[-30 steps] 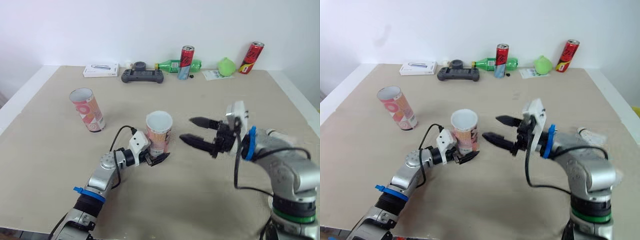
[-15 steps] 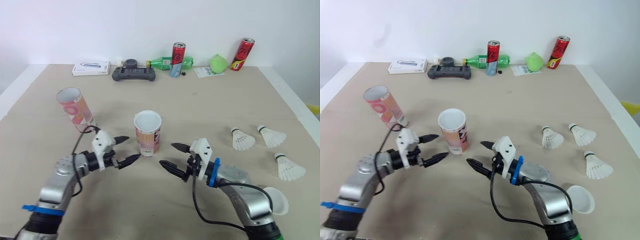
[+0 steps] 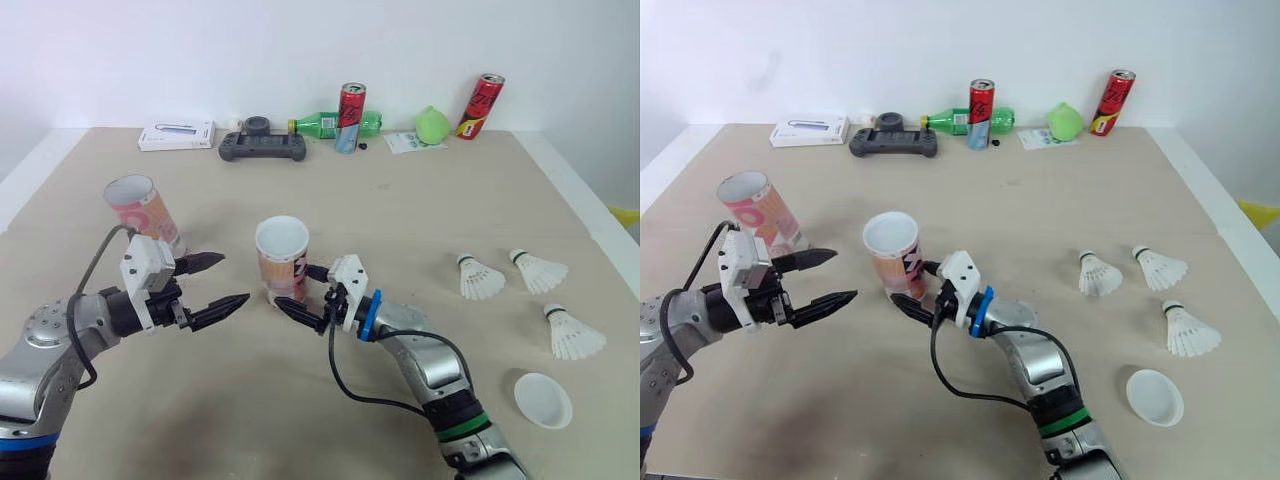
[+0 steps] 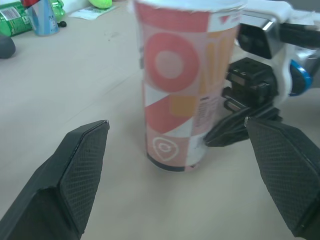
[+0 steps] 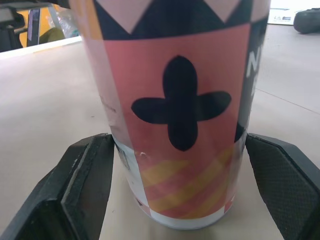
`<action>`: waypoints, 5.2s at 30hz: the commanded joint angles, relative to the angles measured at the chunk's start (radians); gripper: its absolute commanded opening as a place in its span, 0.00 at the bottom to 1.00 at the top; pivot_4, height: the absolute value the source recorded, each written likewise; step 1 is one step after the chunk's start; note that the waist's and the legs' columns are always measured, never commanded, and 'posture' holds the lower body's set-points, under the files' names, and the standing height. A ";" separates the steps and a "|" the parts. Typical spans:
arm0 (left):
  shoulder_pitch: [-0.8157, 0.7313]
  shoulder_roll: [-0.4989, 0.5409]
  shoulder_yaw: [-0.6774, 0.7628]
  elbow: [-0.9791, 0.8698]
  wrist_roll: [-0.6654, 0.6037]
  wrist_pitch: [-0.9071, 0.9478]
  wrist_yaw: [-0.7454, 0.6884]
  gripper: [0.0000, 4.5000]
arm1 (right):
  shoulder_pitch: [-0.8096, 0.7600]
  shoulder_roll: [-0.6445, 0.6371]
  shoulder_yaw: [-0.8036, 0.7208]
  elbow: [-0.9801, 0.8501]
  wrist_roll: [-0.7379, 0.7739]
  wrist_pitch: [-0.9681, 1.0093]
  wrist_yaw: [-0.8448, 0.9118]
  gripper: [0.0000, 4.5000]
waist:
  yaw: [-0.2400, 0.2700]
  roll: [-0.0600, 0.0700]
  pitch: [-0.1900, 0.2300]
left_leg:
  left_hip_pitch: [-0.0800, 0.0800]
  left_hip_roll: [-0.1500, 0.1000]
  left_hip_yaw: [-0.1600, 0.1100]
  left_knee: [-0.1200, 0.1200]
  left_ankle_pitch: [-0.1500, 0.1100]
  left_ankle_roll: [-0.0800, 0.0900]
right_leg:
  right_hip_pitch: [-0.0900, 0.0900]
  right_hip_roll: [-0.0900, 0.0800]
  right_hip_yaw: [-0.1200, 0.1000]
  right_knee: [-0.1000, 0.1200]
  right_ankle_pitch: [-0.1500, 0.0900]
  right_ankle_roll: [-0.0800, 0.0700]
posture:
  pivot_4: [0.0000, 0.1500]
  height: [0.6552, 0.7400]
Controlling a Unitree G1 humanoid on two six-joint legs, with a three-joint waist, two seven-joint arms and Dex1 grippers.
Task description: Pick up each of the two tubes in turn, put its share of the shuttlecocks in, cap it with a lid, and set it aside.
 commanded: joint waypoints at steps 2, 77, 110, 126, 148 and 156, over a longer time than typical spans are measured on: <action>0.026 0.016 0.026 -0.035 0.002 -0.008 0.009 1.00 | -0.092 0.061 0.009 0.115 -0.009 -0.072 0.015 0.98 | -0.001 0.000 0.000 | 0.000 0.001 0.000 0.000 0.000 0.000 | 0.000 0.001 0.000 0.001 0.000 -0.001 | 1.00 1.00; -0.748 -0.448 -0.440 0.582 0.287 -0.215 -0.161 1.00 | 0.482 -0.236 -1.166 -0.167 0.239 0.065 -0.705 0.60 | 0.003 0.008 -0.001 | 0.000 -0.010 0.024 0.006 0.000 0.003 | 0.000 0.003 0.032 0.001 0.009 0.008 | 1.00 1.00; -0.781 -0.477 -0.442 0.621 0.247 -0.214 -0.291 1.00 | 0.655 -0.166 -1.190 -0.448 0.369 0.008 -0.750 1.00 | 0.001 0.010 -0.001 | 0.001 -0.014 0.026 0.007 0.000 0.004 | 0.000 0.006 0.046 0.001 0.010 0.009 | 1.00 1.00; -0.785 -0.480 -0.399 0.651 0.248 -0.214 -0.269 1.00 | 0.893 -0.195 -0.938 -1.083 0.689 0.156 -0.702 1.00 | -0.021 0.010 -0.002 | 0.000 -0.015 0.025 0.008 0.001 0.004 | 0.000 0.013 0.057 0.000 0.008 0.008 | 1.00 1.00; 0.043 -0.461 -0.094 -0.156 0.486 -0.091 0.624 1.00 | 0.153 -0.667 -0.360 -0.673 0.751 0.392 -0.148 1.00 | -0.016 -0.004 0.000 | 0.000 -0.013 0.025 0.008 0.002 0.004 | 0.001 0.015 0.064 -0.001 0.012 0.014 | 1.00 1.00; 0.141 -0.639 -0.024 -0.162 0.605 -0.099 0.931 1.00 | 0.011 -0.566 -0.229 -0.580 0.635 0.396 -0.056 1.00 | -0.004 -0.006 -0.001 | 0.000 -0.012 0.025 0.010 0.003 0.004 | 0.001 0.016 0.063 -0.001 0.012 0.014 | 1.00 1.00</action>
